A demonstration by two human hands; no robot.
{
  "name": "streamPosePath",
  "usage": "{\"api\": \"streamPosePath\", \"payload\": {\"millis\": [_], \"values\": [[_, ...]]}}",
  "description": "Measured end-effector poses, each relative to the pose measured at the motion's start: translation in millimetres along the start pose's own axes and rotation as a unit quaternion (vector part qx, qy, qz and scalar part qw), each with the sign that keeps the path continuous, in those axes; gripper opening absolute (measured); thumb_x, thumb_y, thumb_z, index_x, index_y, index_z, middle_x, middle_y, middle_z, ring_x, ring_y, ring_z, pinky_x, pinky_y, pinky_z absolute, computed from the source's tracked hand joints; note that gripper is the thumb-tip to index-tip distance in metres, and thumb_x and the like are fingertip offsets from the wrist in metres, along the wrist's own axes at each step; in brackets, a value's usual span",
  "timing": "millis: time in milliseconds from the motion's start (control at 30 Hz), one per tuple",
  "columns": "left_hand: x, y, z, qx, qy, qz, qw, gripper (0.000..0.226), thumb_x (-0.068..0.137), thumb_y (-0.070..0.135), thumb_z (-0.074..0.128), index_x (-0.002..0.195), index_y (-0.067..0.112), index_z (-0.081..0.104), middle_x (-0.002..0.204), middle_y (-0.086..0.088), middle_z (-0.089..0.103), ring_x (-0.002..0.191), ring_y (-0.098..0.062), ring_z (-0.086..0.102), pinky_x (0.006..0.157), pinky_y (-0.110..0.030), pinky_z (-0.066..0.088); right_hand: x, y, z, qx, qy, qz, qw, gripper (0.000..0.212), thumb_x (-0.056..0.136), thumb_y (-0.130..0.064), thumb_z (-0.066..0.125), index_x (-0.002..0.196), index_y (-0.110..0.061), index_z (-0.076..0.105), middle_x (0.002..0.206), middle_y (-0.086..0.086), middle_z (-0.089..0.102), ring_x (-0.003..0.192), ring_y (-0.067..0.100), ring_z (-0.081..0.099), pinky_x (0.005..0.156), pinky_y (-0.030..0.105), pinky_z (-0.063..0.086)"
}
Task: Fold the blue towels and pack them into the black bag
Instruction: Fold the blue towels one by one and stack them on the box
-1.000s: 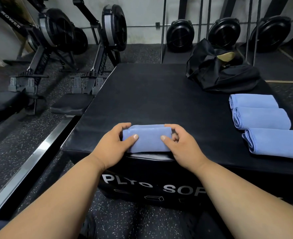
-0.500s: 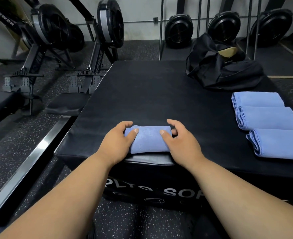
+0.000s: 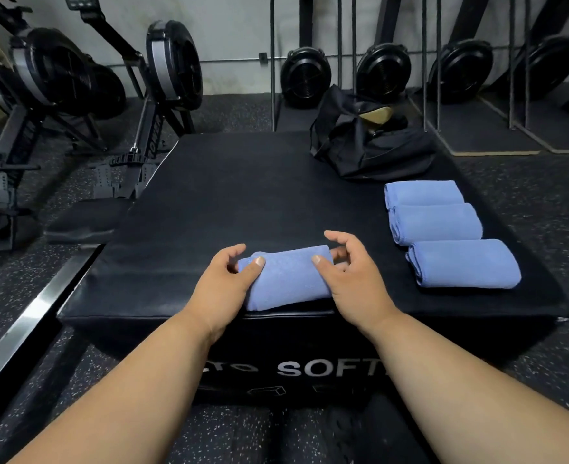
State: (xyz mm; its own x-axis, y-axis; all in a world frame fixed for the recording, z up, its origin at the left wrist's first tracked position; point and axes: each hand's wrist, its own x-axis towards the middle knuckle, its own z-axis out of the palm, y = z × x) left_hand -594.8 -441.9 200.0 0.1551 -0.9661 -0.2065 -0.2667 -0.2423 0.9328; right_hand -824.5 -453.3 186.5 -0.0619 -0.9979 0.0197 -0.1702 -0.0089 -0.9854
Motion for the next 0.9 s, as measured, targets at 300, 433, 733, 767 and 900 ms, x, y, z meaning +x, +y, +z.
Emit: {"api": "streamPosePath", "payload": {"millis": [300, 433, 733, 767, 900], "values": [[-2.8, 42.3, 89.4, -0.188, -0.081, -0.110, 0.973, 0.068, 0.089, 0.017, 0.081, 0.150, 0.013, 0.051, 0.135, -0.004, 0.067, 0.114, -0.017, 0.070, 0.093, -0.034, 0.056, -18.8, -0.7, -86.3, 0.016, 0.113, -0.002, 0.994, 0.037, 0.092, -0.026, 0.078, 0.125, -0.035, 0.064, 0.098, -0.008, 0.065, 0.080, 0.005, 0.062, 0.084, 0.022, 0.050], [12.2, 83.0, 129.8, -0.179, -0.088, -0.045, 0.979, 0.071, 0.087, 0.018, 0.084, 0.149, 0.018, 0.050, 0.134, -0.001, 0.066, 0.113, -0.016, 0.070, 0.101, -0.038, 0.057, 0.5, -17.9, -130.9, 0.031, 0.168, -0.014, 0.985, 0.036, 0.092, -0.030, 0.078, 0.124, -0.036, 0.062, 0.107, -0.006, 0.065, 0.093, 0.011, 0.067, 0.089, 0.030, 0.054], [86.4, 162.4, 236.8, -0.171, -0.088, 0.001, 0.981, 0.086, 0.081, 0.022, 0.086, 0.155, 0.013, 0.043, 0.135, -0.006, 0.063, 0.110, -0.022, 0.069, 0.097, -0.041, 0.058, 98.6, -40.9, -228.1, -0.018, 0.187, -0.010, 0.982, 0.040, 0.096, -0.029, 0.072, 0.133, -0.026, 0.059, 0.101, -0.002, 0.069, 0.083, 0.006, 0.062, 0.071, 0.018, 0.046], [95.3, 164.1, 245.4, -0.165, -0.090, -0.001, 0.982, 0.093, 0.075, 0.028, 0.087, 0.155, 0.013, 0.043, 0.136, -0.007, 0.063, 0.113, -0.024, 0.068, 0.102, -0.044, 0.057, 109.7, -39.5, -234.5, -0.028, 0.191, -0.007, 0.981, 0.040, 0.096, -0.030, 0.072, 0.133, -0.026, 0.059, 0.102, -0.005, 0.068, 0.085, 0.003, 0.062, 0.071, 0.016, 0.045], [127.5, 156.7, 271.7, -0.122, -0.082, -0.006, 0.989, 0.095, 0.076, 0.036, 0.087, 0.156, 0.014, 0.041, 0.143, -0.006, 0.060, 0.120, -0.024, 0.064, 0.108, -0.041, 0.052, 150.0, -16.6, -246.2, -0.078, 0.199, 0.027, 0.977, 0.041, 0.093, -0.034, 0.074, 0.130, -0.023, 0.063, 0.111, -0.004, 0.069, 0.104, 0.015, 0.066, 0.086, 0.023, 0.048]]}}
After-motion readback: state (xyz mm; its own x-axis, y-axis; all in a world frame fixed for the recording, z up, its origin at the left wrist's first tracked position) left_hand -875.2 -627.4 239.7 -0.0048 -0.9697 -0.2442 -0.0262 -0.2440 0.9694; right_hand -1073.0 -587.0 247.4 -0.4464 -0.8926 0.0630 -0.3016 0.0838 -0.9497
